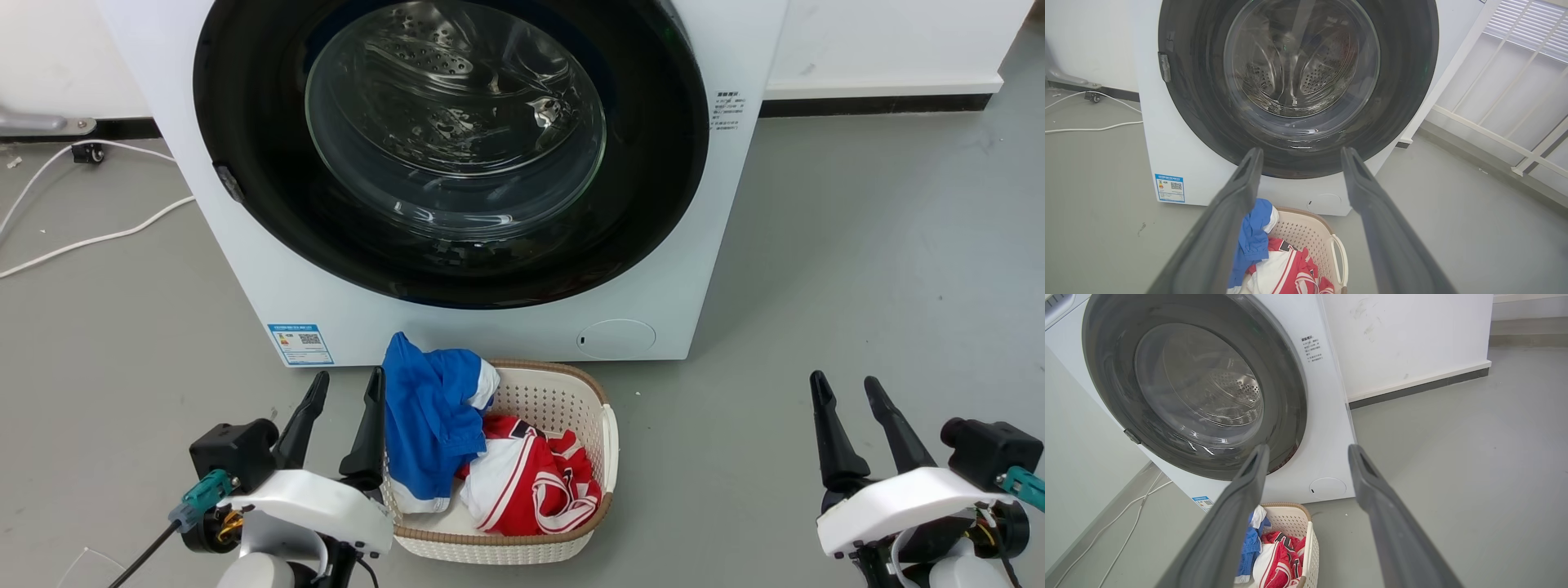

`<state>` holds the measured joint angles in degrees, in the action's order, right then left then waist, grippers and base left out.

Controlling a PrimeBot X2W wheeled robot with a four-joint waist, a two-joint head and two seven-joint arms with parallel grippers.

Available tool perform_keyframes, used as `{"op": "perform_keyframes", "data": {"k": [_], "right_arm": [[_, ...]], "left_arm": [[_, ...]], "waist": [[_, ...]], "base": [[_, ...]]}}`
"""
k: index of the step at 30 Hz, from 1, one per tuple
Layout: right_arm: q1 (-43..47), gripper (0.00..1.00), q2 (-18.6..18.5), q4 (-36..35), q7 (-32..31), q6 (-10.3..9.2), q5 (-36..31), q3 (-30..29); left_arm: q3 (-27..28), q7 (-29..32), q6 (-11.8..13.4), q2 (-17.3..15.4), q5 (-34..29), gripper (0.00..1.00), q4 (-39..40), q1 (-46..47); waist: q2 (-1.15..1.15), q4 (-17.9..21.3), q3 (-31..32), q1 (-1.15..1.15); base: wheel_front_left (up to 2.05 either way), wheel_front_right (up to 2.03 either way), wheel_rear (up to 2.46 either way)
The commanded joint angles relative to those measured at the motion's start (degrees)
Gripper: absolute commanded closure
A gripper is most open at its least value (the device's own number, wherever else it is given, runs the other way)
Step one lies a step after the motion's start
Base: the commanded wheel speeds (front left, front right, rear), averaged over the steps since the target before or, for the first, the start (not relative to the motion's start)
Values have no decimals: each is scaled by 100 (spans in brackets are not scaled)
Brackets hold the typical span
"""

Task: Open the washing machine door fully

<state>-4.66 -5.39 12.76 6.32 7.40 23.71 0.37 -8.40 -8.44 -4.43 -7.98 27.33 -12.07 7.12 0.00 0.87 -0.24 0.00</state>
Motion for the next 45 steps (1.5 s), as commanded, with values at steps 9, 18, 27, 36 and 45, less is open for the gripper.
{"op": "perform_keyframes", "data": {"k": [9, 18, 27, 36, 45], "right_arm": [[-121, 0, -15, 1, 141, 10, -629, 34], [-147, 0, 7, 30, 260, 11, -1122, 49], [-165, 0, 29, 54, 393, 12, -1477, 65], [-153, 0, 70, 90, 500, 8, -1791, 87], [-145, 0, 150, 153, 660, 9, -2052, 34]], "left_arm": [[-73, -166, 156, -99, -555, 0, -49, 159], [-118, -292, 211, -113, -955, 0, -174, 185], [-83, -402, 231, -86, -1291, 0, -290, 176], [36, -502, 219, -21, -1588, 0, -542, 239], [167, -643, 202, 28, -2089, 0, -680, 273]], "waist": [[0, 21, 2, 0], [0, 15, 8, 0], [0, 24, 18, 0], [0, 39, 25, 0], [0, 30, 30, 0]], "base": [[0, 0, 0], [0, 0, 0], [0, 0, 0], [0, 0, 0], [0, 0, 0]]}}
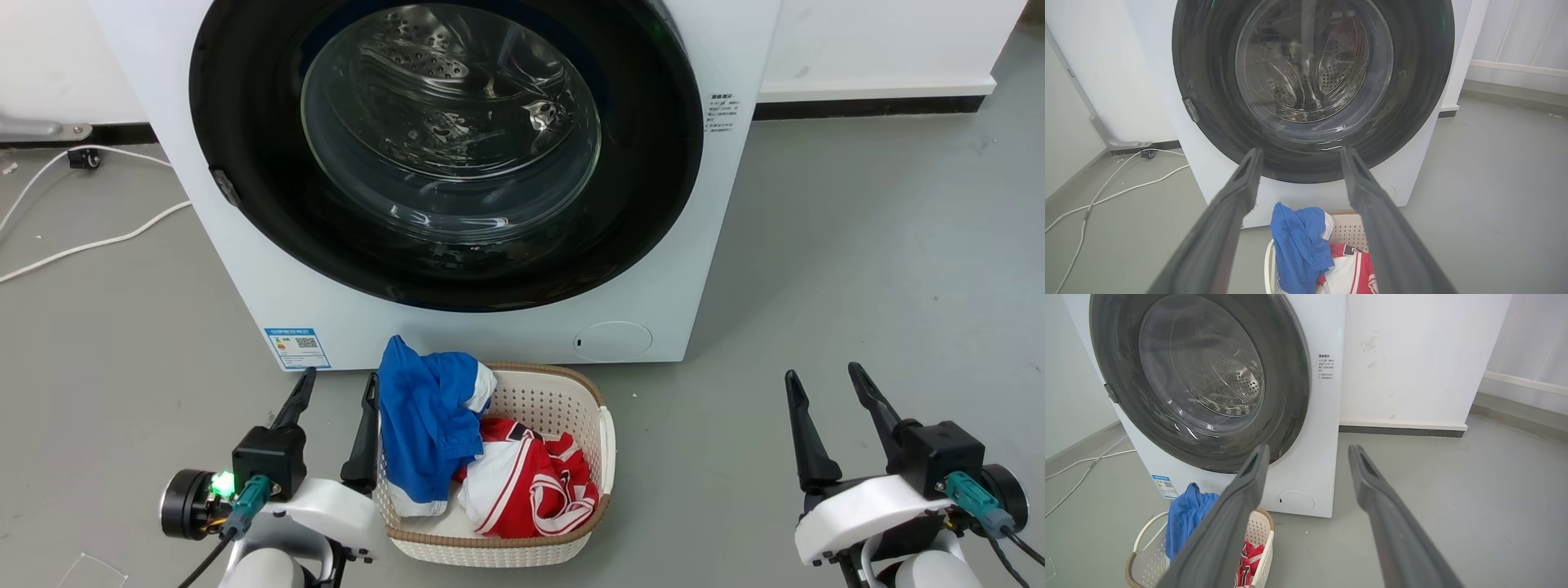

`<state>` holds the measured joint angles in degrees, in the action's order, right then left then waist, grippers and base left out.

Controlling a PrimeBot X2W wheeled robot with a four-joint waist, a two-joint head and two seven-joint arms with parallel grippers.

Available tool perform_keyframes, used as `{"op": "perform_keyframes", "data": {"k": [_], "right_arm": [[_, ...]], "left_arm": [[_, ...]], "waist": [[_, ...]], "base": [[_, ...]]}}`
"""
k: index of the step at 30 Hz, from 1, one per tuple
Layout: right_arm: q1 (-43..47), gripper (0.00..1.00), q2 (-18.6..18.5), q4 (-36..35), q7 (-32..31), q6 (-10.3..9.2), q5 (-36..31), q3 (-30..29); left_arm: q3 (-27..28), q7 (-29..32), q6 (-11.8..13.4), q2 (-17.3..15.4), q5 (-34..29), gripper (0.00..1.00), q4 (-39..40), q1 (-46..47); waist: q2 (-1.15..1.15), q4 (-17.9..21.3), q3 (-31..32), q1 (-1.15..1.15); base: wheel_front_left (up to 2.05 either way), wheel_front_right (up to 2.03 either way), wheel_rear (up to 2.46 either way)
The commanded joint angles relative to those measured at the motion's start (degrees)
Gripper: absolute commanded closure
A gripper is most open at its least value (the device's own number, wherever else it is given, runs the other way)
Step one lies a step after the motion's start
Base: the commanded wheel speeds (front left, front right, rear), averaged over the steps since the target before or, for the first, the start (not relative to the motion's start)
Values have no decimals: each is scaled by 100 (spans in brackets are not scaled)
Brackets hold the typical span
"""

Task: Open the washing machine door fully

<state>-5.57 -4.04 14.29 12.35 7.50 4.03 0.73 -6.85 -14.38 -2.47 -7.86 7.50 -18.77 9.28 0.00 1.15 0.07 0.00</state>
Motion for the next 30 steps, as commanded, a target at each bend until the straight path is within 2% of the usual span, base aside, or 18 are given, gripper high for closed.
{"op": "perform_keyframes", "data": {"k": [1, 23, 24, 25, 26, 30], "right_arm": [[-53, 0, 21, 7, 68, -2, -69, -10], [-84, 0, 104, 144, 131, -2, 194, -78], [-84, 6, 105, 154, 126, -2, 226, -75], [-85, 56, 107, 160, 120, -2, 292, -81], [-91, 100, 107, 160, 122, -2, 285, -76], [-111, 100, 111, 182, 96, -2, 572, -95]], "left_arm": [[18, -64, 7, 17, -145, 0, -9, 55], [270, -92, -153, 166, -166, 0, -171, 89], [278, -91, -159, 171, -169, 0, -178, 91], [280, -91, -162, 181, -169, 0, -186, 92], [284, -91, -168, 188, -168, 0, -186, 95], [313, -91, -185, 199, -183, 0, -183, 106]], "waist": [[0, 4, -1, 0], [0, 13, -18, 0], [0, 13, -19, 0], [0, 12, -22, 0], [0, 11, -25, 0], [0, 14, -43, 0]], "base": [[0, 0, 0], [0, 0, 0], [0, 0, 0], [0, 0, 0], [0, 0, 0], [0, 0, 0]]}}
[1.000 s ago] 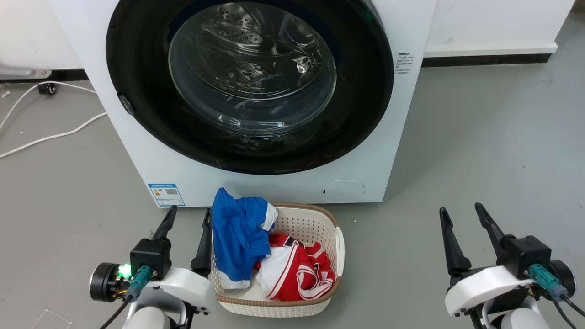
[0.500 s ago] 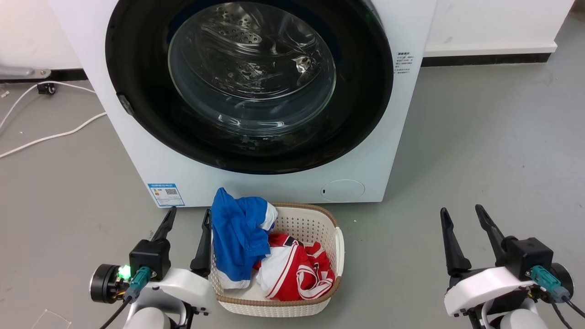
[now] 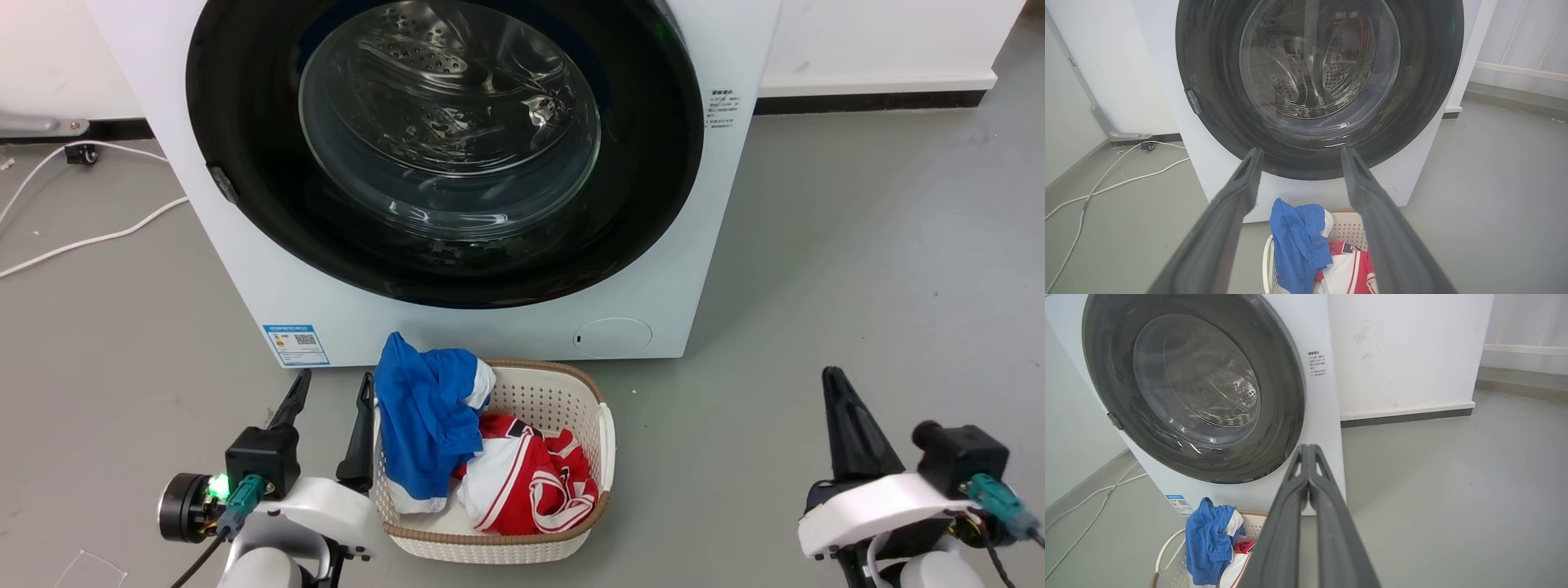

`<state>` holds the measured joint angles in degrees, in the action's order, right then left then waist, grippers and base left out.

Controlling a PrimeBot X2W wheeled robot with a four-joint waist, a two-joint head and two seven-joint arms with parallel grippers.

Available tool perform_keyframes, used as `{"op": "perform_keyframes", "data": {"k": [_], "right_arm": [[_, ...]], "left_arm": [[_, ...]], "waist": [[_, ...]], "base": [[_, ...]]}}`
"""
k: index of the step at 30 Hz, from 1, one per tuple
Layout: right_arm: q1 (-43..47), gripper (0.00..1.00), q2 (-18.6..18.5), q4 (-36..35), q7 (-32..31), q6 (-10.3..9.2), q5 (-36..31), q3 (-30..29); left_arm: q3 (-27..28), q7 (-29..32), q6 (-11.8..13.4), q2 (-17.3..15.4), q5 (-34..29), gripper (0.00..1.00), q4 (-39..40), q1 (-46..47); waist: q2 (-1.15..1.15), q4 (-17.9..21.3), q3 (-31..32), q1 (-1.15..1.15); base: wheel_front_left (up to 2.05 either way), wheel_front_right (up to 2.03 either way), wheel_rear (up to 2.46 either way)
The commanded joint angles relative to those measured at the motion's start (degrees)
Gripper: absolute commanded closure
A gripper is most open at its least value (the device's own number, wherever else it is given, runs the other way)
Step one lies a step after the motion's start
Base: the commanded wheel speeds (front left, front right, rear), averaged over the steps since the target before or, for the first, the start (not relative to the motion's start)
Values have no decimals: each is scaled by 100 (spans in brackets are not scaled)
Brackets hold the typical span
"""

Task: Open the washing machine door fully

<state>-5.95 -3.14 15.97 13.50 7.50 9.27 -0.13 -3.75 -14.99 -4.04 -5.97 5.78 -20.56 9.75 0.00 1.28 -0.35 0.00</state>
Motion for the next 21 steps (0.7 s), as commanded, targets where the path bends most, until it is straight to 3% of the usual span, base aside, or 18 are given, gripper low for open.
{"op": "perform_keyframes", "data": {"k": [1, 2, 5, 11, 13, 17, 21], "right_arm": [[-86, 100, 23, 22, -27, -2, 216, -26], [-103, 100, 25, 20, -28, -2, 448, -53], [-130, 100, 28, 47, -203, -1, 2131, -73], [-324, 100, 24, 53, -788, 0, 6491, -461], [-406, 100, 23, 114, -961, 0, 7440, -709], [-788, 100, -35, 204, -1317, 0, 8654, -1225], [-1315, 100, -353, 422, -1592, 0, 9128, -1491]], "left_arm": [[11, -29, -34, 14, -17, 0, -3, 61], [20, -29, -37, 17, -22, 0, -2, 59], [44, -29, -37, 26, -30, 0, -1, 62], [73, -29, -47, 59, -38, 0, 31, 94], [86, -29, -58, 69, -43, 0, 49, 121], [101, -29, -77, 91, -54, 0, 95, 175], [100, -29, -90, 127, -52, 0, 215, 318]], "waist": [[0, 2, -2, 0], [0, 3, -3, 0], [0, -1, -5, 0], [0, -7, -47, 0], [0, -6, -89, 0], [0, -12, -220, 0], [0, -42, -457, 0]], "base": [[0, 0, 0], [0, 0, 0], [0, 0, 0], [0, 0, 0], [0, 0, 0], [0, 0, 0], [0, 0, 0]]}}
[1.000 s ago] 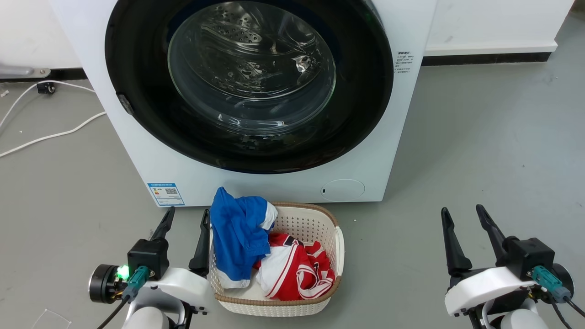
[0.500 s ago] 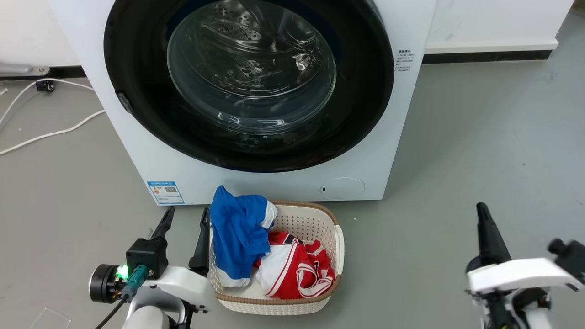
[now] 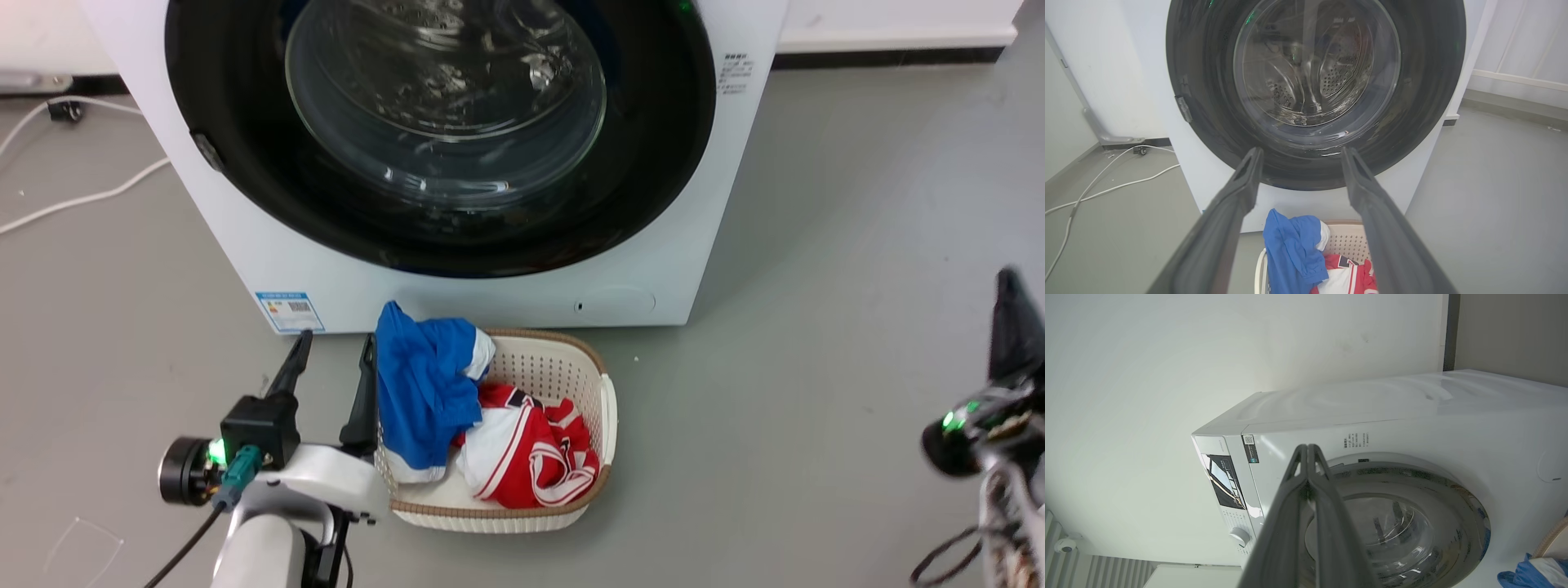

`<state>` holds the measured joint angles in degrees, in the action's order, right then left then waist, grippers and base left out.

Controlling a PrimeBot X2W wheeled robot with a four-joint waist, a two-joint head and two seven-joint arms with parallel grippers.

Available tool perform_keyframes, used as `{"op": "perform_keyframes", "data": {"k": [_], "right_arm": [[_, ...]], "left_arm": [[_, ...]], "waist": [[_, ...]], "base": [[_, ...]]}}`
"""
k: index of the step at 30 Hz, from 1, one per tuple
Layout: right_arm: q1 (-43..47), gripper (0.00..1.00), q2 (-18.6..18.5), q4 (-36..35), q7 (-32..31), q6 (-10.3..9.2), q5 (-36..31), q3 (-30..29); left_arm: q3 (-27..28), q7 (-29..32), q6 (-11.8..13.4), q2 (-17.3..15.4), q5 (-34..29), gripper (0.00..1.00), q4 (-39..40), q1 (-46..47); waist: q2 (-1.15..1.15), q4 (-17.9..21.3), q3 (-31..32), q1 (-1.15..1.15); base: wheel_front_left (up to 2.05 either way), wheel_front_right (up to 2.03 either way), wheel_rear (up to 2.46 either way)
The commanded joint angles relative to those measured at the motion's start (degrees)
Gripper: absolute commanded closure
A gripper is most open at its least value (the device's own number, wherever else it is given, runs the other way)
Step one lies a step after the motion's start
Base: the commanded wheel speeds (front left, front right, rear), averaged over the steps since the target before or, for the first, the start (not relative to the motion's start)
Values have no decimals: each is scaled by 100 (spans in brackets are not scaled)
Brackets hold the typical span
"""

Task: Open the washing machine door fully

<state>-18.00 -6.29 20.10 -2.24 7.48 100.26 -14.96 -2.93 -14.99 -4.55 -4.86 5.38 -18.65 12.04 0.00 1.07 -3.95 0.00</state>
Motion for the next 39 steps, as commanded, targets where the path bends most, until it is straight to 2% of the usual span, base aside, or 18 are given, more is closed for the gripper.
{"op": "perform_keyframes", "data": {"k": [1, 3, 9, 17, 21, 28, 39], "right_arm": [[-269, 100, -149, 98, -99, 2, 61, -3], [-701, 100, -353, 283, -293, 2, 224, 34], [-1986, 100, -1019, 874, -821, 2, 115, 576], [-3920, 100, -1799, 2218, -1586, 2, -190, 1466], [-4766, 100, -1944, 2779, -1973, 2, -459, 1955], [-5933, 100, -1941, 3457, -2517, 2, -926, 2593], [-6930, 100, -1775, 3747, -3072, 2, -1536, 3232]], "left_arm": [[26, -29, -39, 21, -10, 0, 64, 121], [28, -25, -40, 35, -18, 0, 162, 216], [-7, -23, -27, 83, -55, 0, 402, 519], [-173, -24, -10, 132, -111, 0, 710, 936], [-267, -23, 23, 158, -125, 0, 837, 1076], [-437, -23, 83, 185, -69, 0, 949, 1262], [-656, -23, 232, 201, 98, 0, 1041, 1398]], "waist": [[0, -30, -168, 0], [0, -65, -369, 0], [0, -228, -892, 0], [0, -526, -1614, 0], [0, -621, -1903, 0], [0, -786, -2298, 0], [0, -928, -2616, 0]], "base": [[0, 0, 0], [0, 0, 0], [0, 0, 0], [0, 0, 0], [0, 0, 0], [0, 0, 0], [0, 0, 0]]}}
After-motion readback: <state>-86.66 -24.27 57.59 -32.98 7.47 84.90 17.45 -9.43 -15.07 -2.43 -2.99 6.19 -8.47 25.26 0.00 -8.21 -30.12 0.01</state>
